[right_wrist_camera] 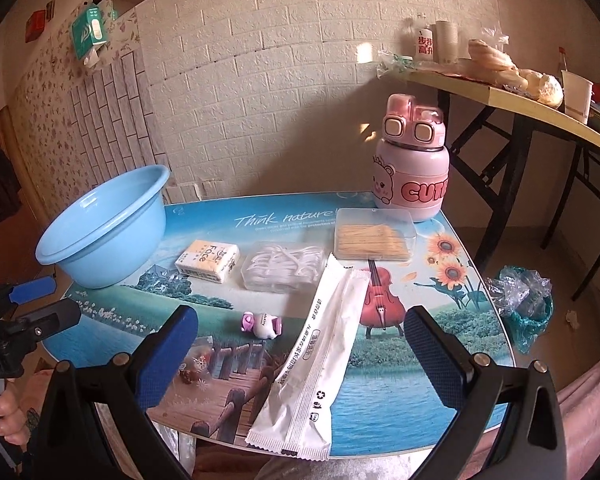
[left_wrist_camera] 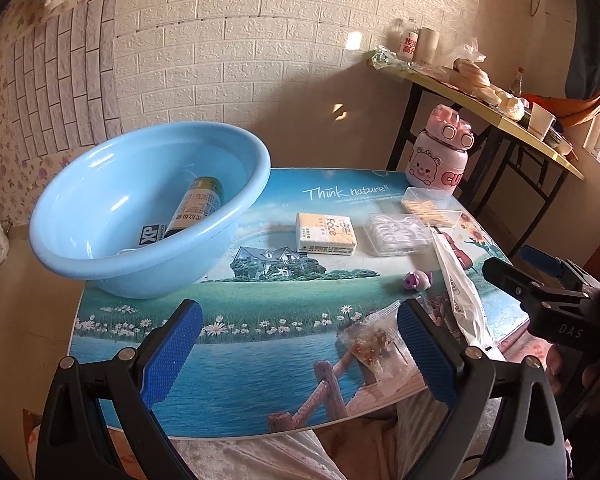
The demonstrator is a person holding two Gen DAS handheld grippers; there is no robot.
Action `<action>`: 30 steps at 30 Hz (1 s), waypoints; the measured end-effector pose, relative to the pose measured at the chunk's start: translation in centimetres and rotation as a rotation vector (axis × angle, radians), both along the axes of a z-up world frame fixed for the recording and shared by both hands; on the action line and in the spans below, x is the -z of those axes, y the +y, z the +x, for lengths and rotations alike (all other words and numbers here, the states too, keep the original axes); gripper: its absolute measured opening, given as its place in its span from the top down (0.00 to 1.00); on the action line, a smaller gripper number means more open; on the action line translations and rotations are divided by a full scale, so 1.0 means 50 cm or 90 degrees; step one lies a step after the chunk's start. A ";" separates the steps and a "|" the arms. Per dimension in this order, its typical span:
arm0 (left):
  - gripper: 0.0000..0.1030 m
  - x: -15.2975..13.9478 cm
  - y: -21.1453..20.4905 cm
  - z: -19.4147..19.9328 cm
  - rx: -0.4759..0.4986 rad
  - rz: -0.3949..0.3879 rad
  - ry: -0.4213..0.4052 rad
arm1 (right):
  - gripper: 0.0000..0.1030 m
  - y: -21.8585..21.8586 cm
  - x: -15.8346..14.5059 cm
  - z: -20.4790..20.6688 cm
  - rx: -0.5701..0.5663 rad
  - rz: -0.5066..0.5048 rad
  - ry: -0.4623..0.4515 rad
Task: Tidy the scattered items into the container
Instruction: 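Withdraw both open tools from the basin back over the table, then lower the left tool onto the clear snack bag and close on it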
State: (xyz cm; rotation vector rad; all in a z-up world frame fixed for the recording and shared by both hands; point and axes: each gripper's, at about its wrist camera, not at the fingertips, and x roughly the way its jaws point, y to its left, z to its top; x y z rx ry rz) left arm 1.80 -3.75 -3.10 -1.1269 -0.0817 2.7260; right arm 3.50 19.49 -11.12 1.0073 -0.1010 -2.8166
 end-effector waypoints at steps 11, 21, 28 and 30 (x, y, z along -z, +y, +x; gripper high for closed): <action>0.04 0.014 0.023 -0.003 0.004 -0.003 -0.013 | 0.00 0.002 0.012 -0.003 -0.003 -0.004 -0.013; 0.04 0.048 0.071 -0.003 0.036 -0.013 -0.034 | 0.00 0.011 0.033 -0.009 0.007 0.001 -0.032; 0.04 0.067 0.091 -0.006 0.035 0.011 -0.032 | 0.00 0.021 0.056 -0.013 0.016 0.003 -0.052; 0.04 0.076 0.100 -0.009 0.037 0.013 -0.038 | 0.00 0.021 0.064 -0.014 0.016 0.001 -0.057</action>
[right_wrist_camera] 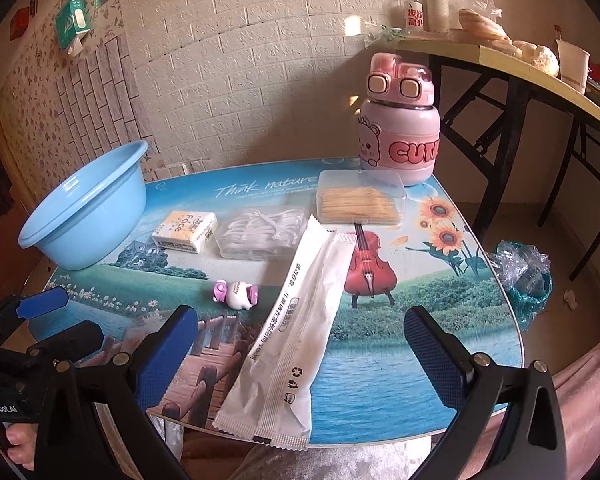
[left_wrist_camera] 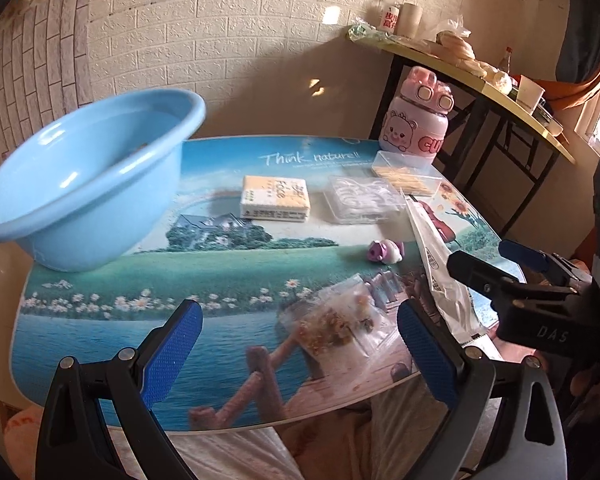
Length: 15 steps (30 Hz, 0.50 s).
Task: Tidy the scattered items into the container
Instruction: 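Lower the left tool onto the clear snack bag and close on it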
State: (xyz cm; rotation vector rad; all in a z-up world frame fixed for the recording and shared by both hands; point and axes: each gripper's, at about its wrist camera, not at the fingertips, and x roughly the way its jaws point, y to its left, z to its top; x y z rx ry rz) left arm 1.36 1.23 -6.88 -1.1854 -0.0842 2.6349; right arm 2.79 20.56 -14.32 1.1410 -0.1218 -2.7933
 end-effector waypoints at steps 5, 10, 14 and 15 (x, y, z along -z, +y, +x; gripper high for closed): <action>0.04 0.020 0.021 -0.006 0.002 -0.006 0.000 | 0.00 -0.002 0.008 -0.001 -0.004 0.001 0.002; 0.04 0.043 0.038 -0.015 0.001 -0.025 -0.003 | 0.00 0.000 0.022 -0.007 0.000 -0.001 -0.008; 0.04 0.054 0.052 -0.024 0.006 -0.037 -0.001 | 0.00 0.007 0.027 -0.010 0.004 -0.005 -0.013; 0.04 0.056 0.053 -0.026 0.006 -0.036 -0.001 | 0.00 0.008 0.028 -0.010 0.005 -0.006 -0.013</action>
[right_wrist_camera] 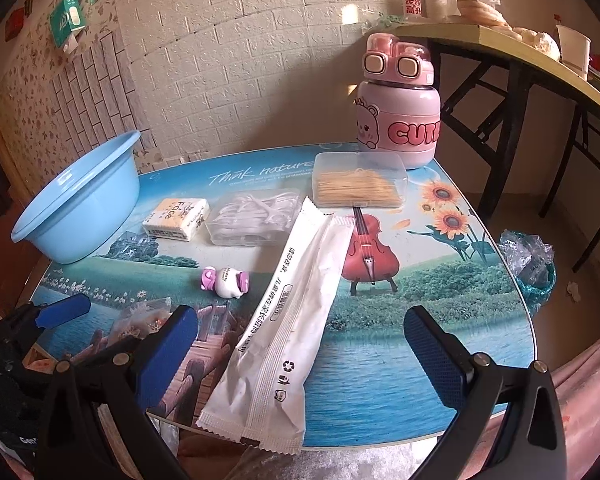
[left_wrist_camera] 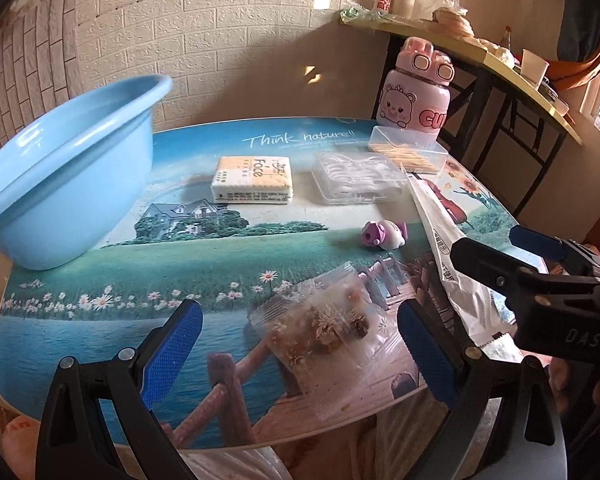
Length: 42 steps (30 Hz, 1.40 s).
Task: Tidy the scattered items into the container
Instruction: 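Lower the left tool onto the clear snack bag and close on it, then close the right tool on the long white packet while the left tool holds the snack bag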
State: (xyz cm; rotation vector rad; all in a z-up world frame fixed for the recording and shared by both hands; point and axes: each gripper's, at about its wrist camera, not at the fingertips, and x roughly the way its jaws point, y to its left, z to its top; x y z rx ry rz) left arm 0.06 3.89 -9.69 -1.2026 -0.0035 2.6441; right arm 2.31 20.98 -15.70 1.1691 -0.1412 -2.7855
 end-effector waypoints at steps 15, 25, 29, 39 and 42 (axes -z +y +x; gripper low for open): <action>0.15 0.019 0.002 -0.009 -0.014 -0.012 0.024 | 0.00 -0.011 0.012 -0.009 -0.002 0.010 -0.012; 0.72 0.009 -0.021 -0.001 0.018 0.041 0.037 | 0.00 -0.027 0.030 -0.024 0.000 0.019 -0.029; 0.85 -0.001 -0.035 0.003 0.024 0.078 0.054 | 0.00 -0.026 0.034 -0.027 0.005 0.017 -0.034; 0.85 -0.027 -0.060 0.010 0.037 0.139 0.086 | 0.00 -0.032 0.036 -0.029 0.002 0.024 -0.037; 0.85 -0.024 -0.059 0.009 0.035 0.135 0.083 | 0.00 -0.034 0.037 -0.031 0.004 0.027 -0.040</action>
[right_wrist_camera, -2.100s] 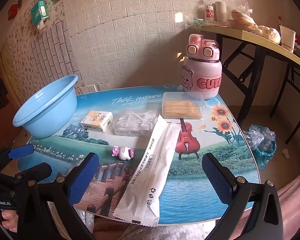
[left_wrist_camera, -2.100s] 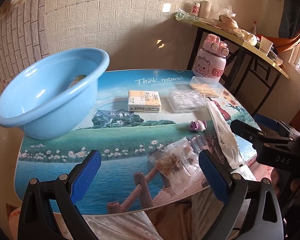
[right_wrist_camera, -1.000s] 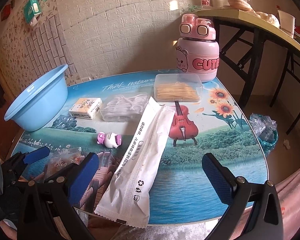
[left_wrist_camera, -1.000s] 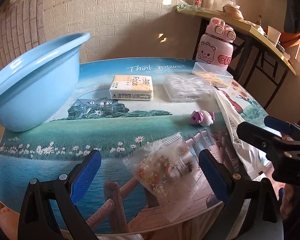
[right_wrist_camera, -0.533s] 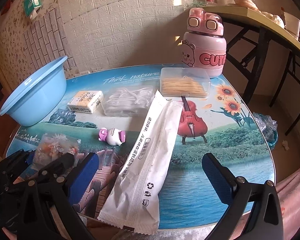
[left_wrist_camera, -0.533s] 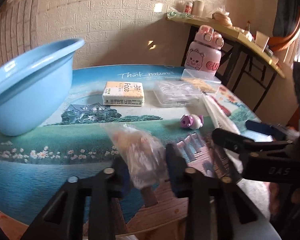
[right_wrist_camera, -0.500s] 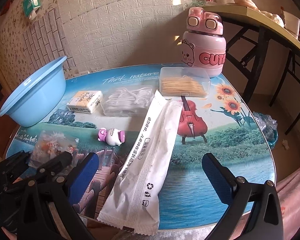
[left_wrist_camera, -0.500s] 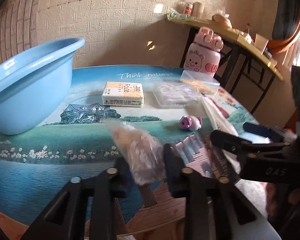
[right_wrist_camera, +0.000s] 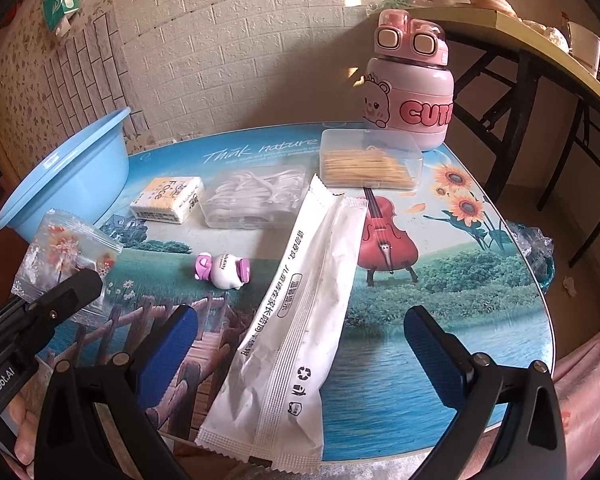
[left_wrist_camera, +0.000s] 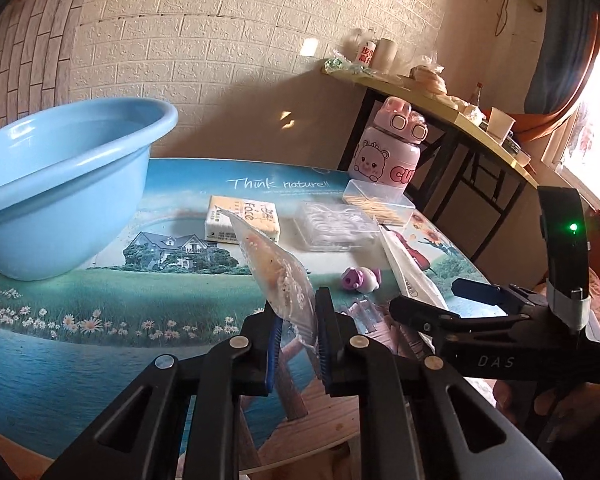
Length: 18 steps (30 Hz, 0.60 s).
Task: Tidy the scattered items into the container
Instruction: 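Close the right tool on the long white packet while the left tool holds the snack bag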
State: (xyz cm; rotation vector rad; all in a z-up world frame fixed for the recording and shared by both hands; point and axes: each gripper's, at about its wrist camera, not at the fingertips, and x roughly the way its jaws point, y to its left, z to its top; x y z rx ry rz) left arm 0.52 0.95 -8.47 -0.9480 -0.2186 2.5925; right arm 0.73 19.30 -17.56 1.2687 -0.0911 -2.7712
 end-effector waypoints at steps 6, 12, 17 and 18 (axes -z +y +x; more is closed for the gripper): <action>0.85 0.004 0.000 0.001 -0.007 -0.011 -0.004 | 0.00 -0.009 0.006 -0.009 0.003 0.003 0.002; 0.85 0.002 -0.002 0.004 -0.008 -0.012 0.001 | 0.26 -0.014 0.011 -0.014 0.007 0.022 -0.003; 0.85 0.001 -0.005 0.006 -0.011 -0.009 0.000 | 0.54 -0.008 0.008 -0.012 0.013 0.030 0.001; 0.85 0.000 -0.006 0.006 -0.011 -0.008 0.001 | 0.59 -0.007 0.007 -0.011 0.013 0.029 0.001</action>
